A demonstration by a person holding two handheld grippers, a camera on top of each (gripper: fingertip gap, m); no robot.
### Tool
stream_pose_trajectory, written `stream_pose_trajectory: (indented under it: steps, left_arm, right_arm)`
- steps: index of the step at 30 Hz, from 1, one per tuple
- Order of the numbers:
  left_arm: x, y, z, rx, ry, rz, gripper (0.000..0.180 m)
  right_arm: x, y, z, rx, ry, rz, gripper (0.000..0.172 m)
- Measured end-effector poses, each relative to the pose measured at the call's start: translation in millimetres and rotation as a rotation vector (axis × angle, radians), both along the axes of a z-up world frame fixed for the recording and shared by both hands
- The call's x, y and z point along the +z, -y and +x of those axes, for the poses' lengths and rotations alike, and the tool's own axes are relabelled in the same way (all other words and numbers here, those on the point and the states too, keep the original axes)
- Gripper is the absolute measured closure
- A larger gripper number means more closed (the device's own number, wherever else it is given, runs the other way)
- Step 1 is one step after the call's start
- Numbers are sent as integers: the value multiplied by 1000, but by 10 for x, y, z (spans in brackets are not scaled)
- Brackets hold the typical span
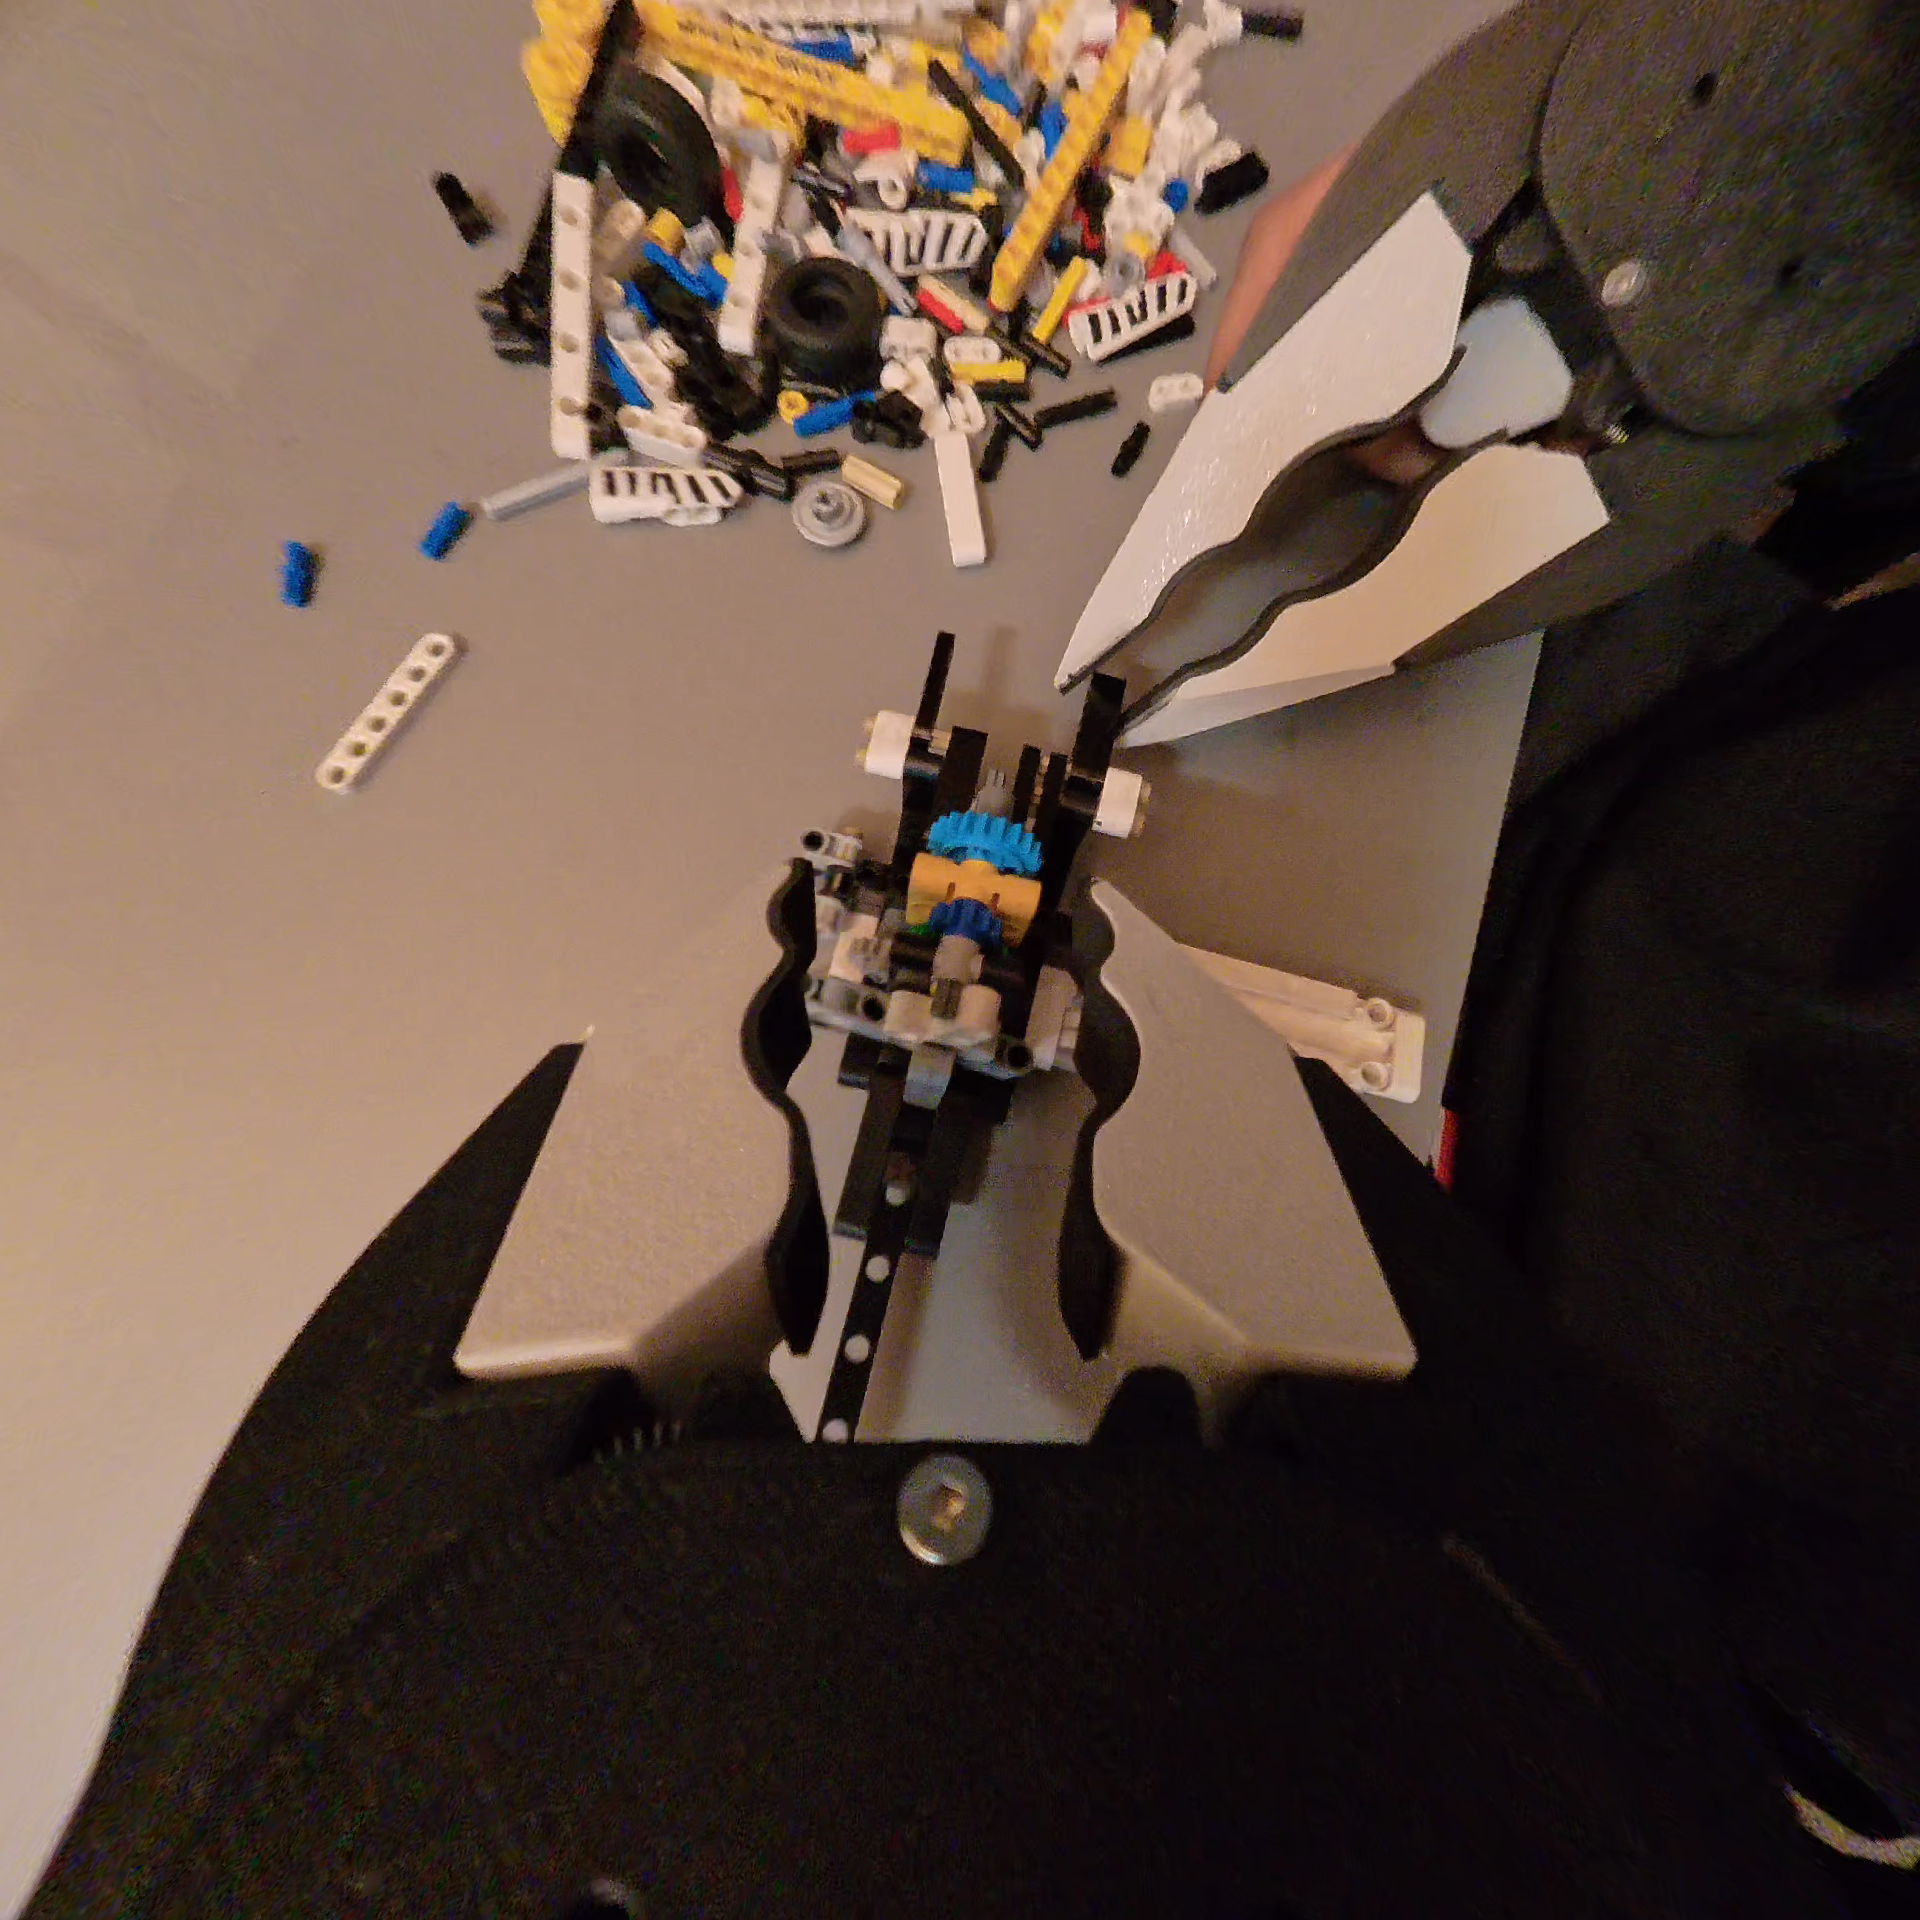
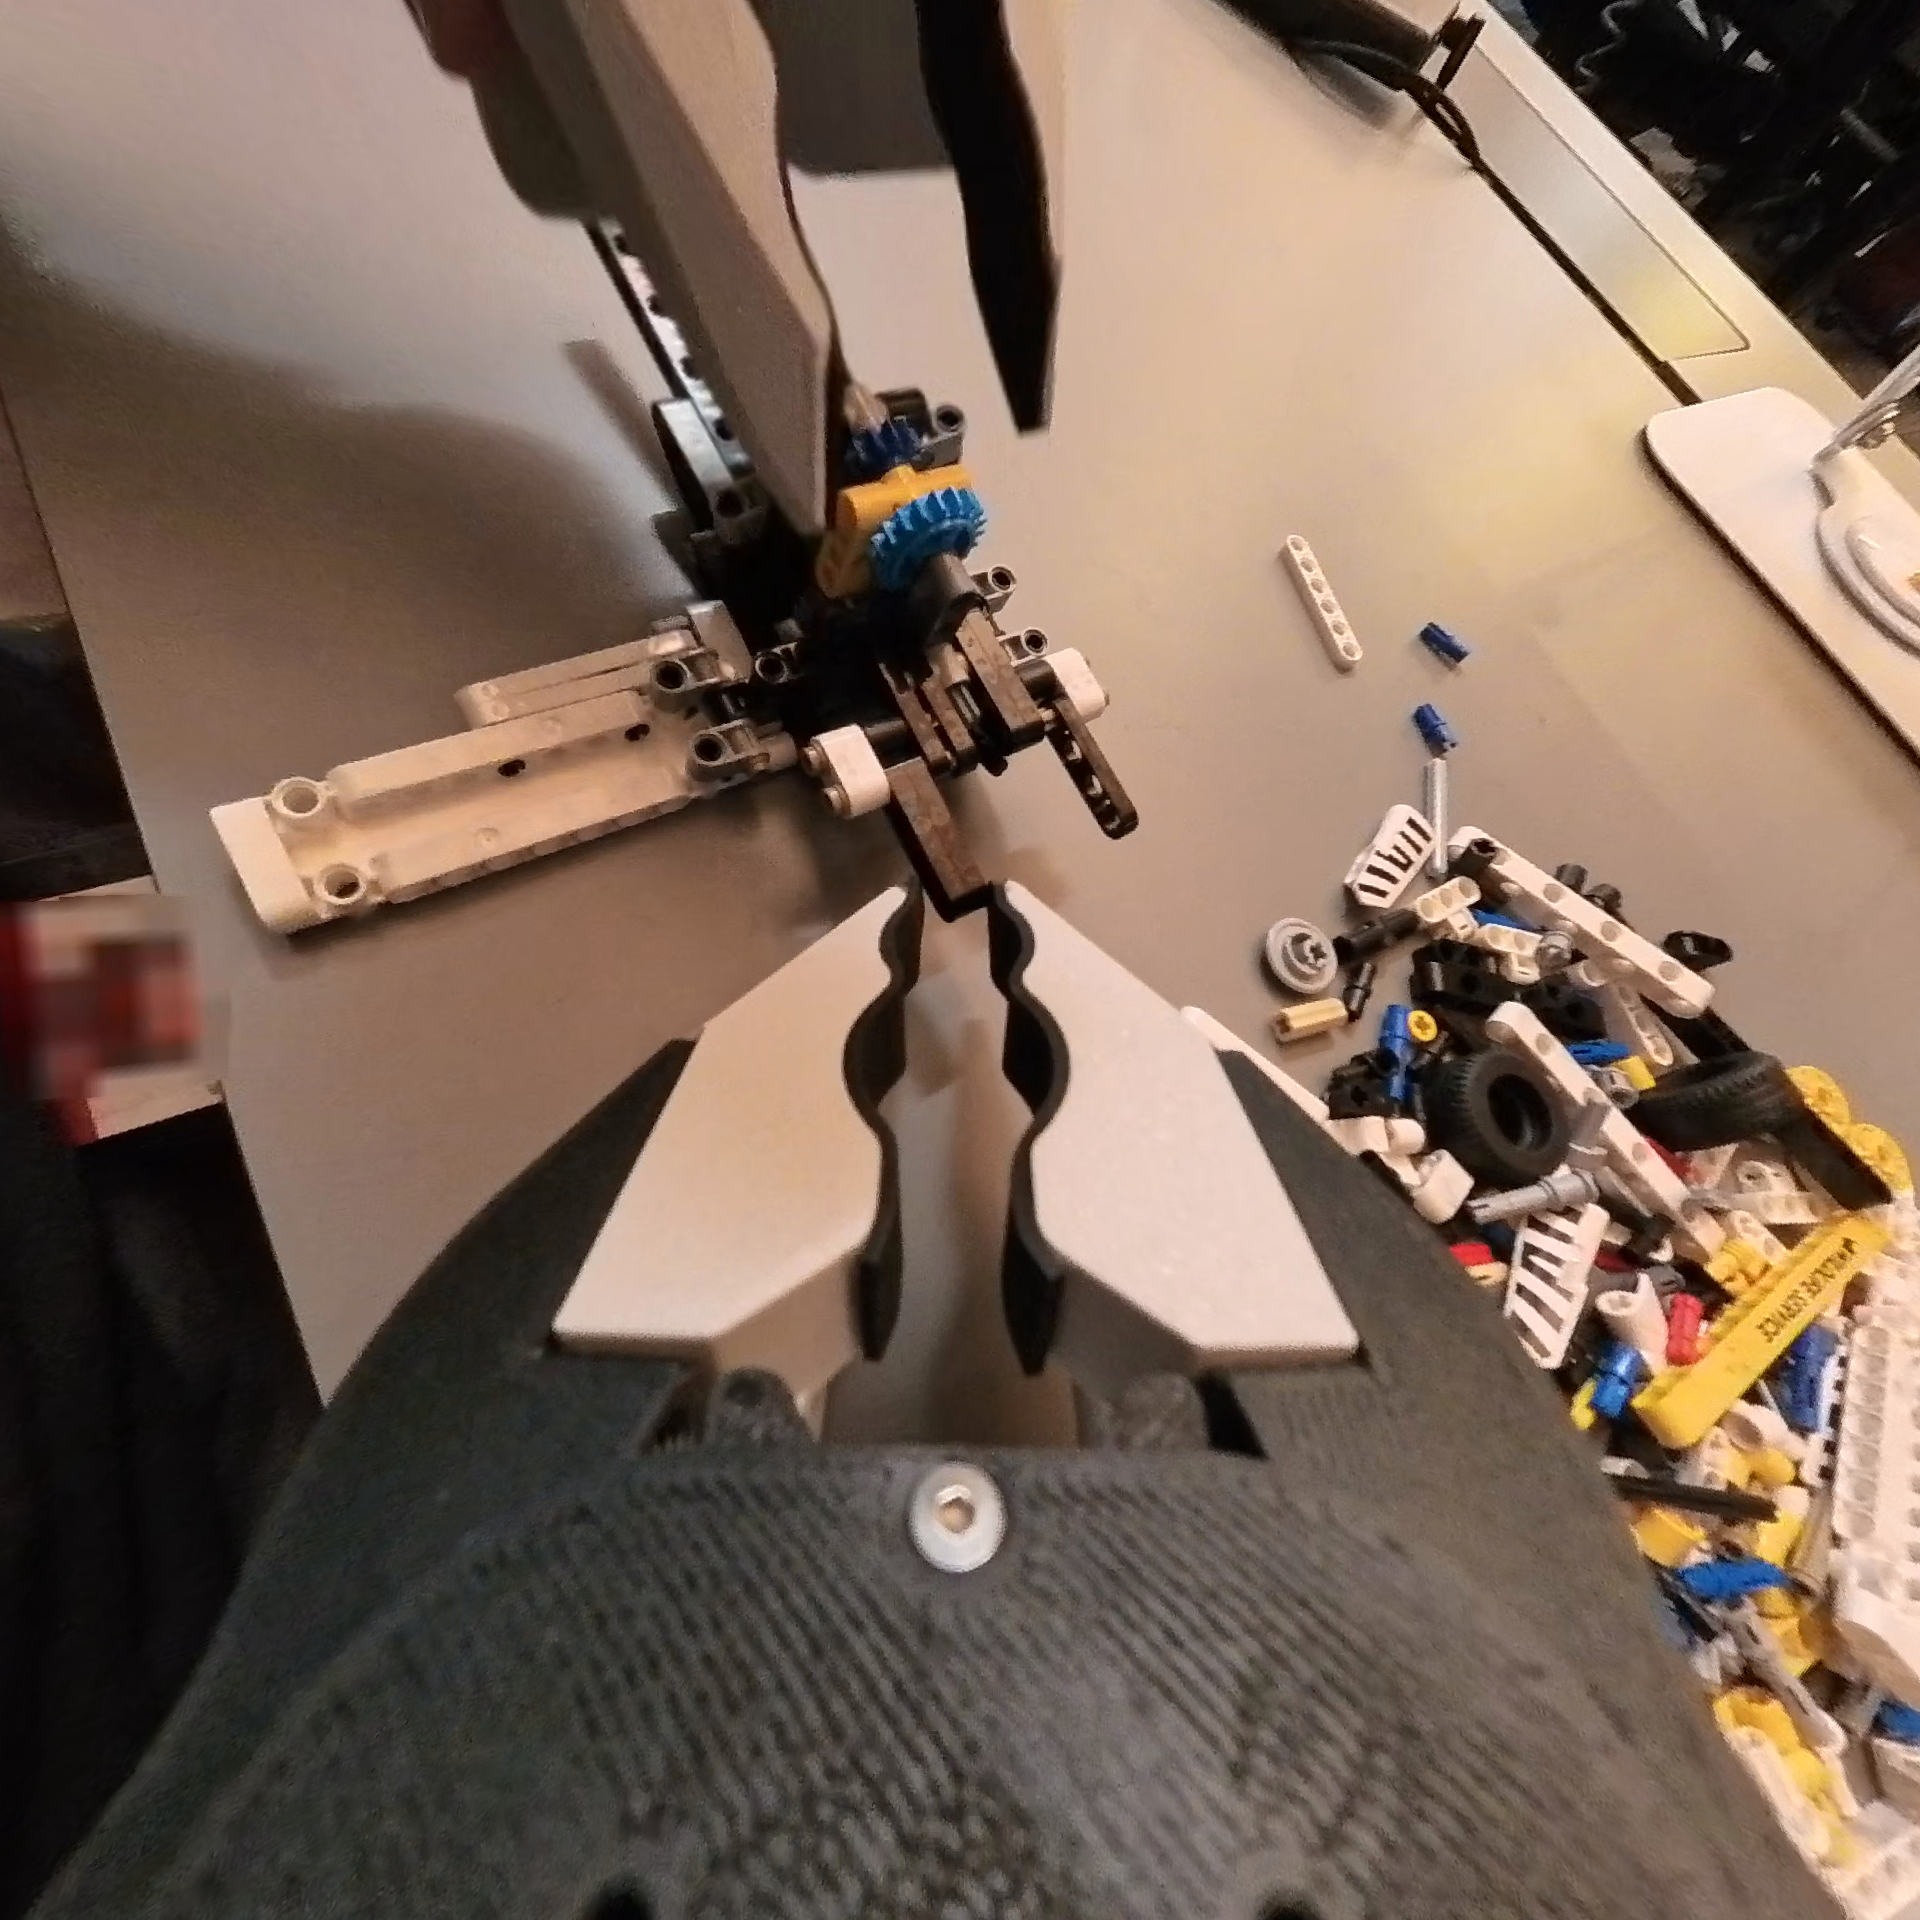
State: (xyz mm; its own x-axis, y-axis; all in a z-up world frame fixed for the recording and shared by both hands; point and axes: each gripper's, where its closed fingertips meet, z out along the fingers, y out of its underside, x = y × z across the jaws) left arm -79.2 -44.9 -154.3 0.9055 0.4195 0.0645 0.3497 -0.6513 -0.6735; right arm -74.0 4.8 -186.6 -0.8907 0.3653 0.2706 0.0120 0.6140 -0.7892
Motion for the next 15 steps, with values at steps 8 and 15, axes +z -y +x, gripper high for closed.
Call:
stream_pose_trajectory:
  steps: [8, 15]
  left_arm:
    - [22, 164, 31, 39, 5, 7, 128]
    - [-122, 94, 61, 18, 27, -42, 126]
  right_arm:
    - [11, -9, -20, -12, 23, -17, 162]
    - [61, -24, -36, -27, 5, -43, 162]
